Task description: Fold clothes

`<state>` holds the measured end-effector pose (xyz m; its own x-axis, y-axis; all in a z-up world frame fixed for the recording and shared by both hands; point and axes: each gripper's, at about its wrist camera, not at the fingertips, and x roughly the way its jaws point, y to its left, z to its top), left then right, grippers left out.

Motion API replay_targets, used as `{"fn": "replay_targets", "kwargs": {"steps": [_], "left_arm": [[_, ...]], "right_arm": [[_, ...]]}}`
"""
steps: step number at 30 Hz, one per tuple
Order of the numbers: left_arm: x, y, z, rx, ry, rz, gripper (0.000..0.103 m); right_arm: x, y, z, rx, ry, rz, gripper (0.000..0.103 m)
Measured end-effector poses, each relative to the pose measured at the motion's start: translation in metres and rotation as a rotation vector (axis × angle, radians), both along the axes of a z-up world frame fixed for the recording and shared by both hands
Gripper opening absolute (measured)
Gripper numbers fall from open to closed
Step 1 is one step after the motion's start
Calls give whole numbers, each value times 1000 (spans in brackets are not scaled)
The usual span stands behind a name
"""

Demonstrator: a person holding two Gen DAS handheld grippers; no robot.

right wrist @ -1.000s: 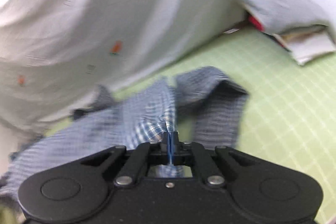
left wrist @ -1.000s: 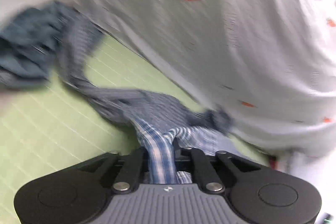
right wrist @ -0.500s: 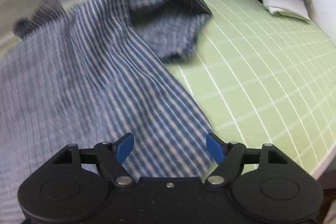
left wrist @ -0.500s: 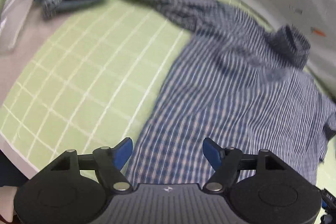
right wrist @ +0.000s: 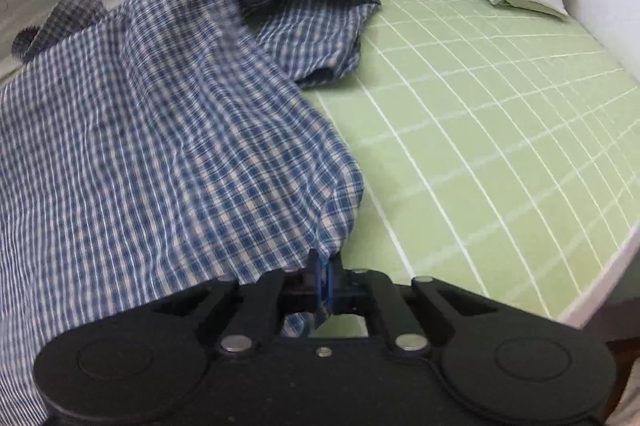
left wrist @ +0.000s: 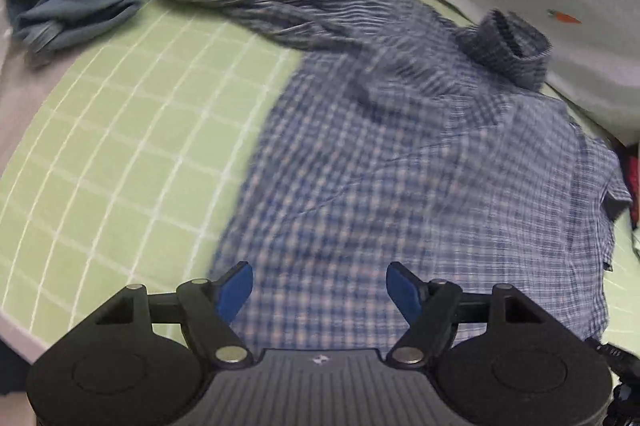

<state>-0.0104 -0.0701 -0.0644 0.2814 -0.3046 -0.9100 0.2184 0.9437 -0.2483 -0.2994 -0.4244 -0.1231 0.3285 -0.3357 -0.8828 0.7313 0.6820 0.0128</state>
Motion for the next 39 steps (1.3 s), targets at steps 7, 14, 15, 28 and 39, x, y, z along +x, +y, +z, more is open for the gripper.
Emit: {"fn": "replay_targets", "kwargs": {"steps": [7,14,15,28,39], "left_arm": [[-11,-60,23,-8,-88,-52,82],[-58,-130,52,-76,-213,70,94],[-63,-139,53,-91,-218,83,94],[-79,-235,57,-126,-244,148,97],[-21,-301,58,-55,-266,90,97]], "right_arm": [[-52,6,10,97,15,27,18],[-56,-70,42,62,-204,41,94],[-51,-81,43,48,-221,51,100],[34,-159,21,67,-215,221,103],[115,-207,2,78,-152,215,82]]}}
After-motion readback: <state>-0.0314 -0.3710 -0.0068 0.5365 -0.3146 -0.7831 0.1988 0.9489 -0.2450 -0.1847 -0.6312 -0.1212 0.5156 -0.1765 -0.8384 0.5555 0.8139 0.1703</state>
